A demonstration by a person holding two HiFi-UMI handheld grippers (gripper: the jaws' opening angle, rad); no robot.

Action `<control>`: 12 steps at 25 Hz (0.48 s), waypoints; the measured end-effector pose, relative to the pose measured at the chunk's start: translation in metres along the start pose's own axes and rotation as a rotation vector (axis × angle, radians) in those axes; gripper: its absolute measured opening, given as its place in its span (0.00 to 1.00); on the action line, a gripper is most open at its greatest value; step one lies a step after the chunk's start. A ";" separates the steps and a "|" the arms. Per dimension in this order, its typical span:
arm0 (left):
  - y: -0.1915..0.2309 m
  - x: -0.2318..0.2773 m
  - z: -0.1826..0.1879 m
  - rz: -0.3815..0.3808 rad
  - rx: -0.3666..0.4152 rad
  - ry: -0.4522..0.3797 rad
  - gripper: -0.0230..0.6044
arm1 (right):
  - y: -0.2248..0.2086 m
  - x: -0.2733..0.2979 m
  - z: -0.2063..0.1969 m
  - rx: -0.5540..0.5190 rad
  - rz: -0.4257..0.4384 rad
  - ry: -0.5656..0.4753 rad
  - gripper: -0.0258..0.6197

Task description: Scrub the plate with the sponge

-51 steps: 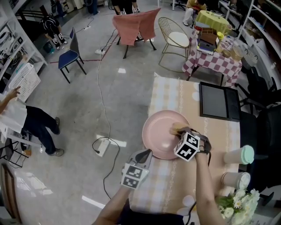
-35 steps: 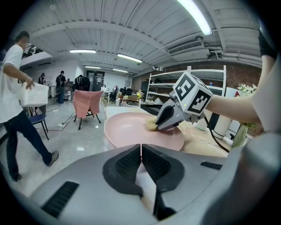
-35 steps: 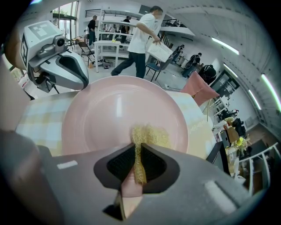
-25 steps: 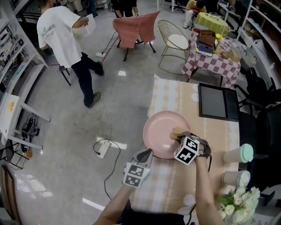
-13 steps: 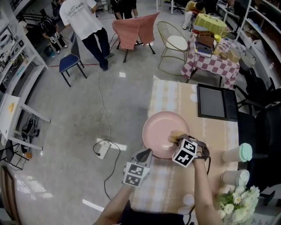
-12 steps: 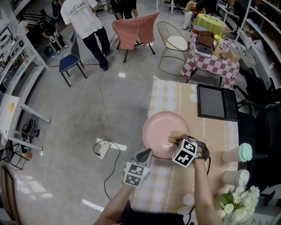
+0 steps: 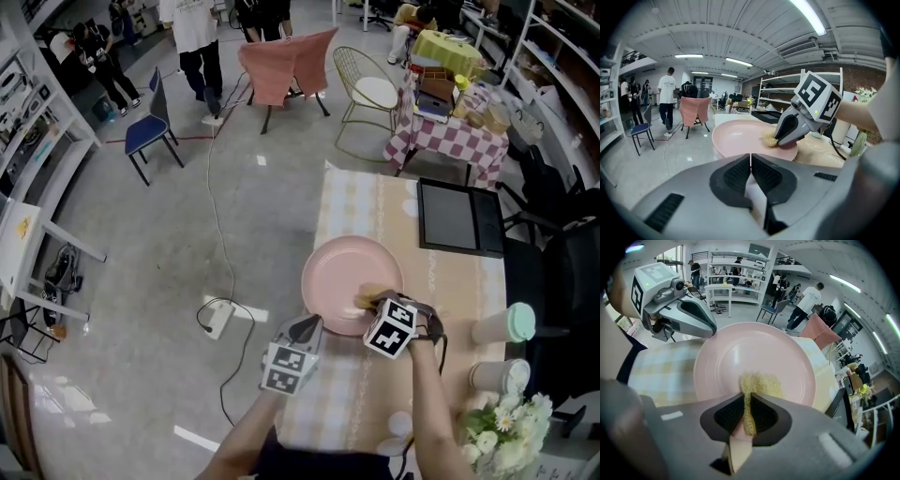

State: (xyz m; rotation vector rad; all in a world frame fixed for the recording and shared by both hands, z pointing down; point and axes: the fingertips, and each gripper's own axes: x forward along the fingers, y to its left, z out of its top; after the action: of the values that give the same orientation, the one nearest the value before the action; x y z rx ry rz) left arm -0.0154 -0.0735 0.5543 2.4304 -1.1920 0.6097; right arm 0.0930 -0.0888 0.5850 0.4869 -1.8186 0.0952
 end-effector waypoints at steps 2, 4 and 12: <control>0.000 0.000 0.000 0.001 0.001 0.002 0.06 | 0.003 0.000 0.000 -0.001 0.008 0.002 0.11; 0.000 0.000 -0.001 0.001 0.003 0.003 0.06 | 0.005 -0.001 -0.002 -0.002 0.017 0.008 0.11; -0.002 0.002 -0.001 0.000 0.004 0.003 0.06 | 0.014 -0.004 0.002 -0.004 0.056 -0.007 0.11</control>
State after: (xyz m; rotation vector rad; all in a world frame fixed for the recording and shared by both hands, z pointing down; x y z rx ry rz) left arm -0.0135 -0.0729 0.5561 2.4323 -1.1903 0.6161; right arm 0.0869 -0.0756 0.5828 0.4344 -1.8393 0.1277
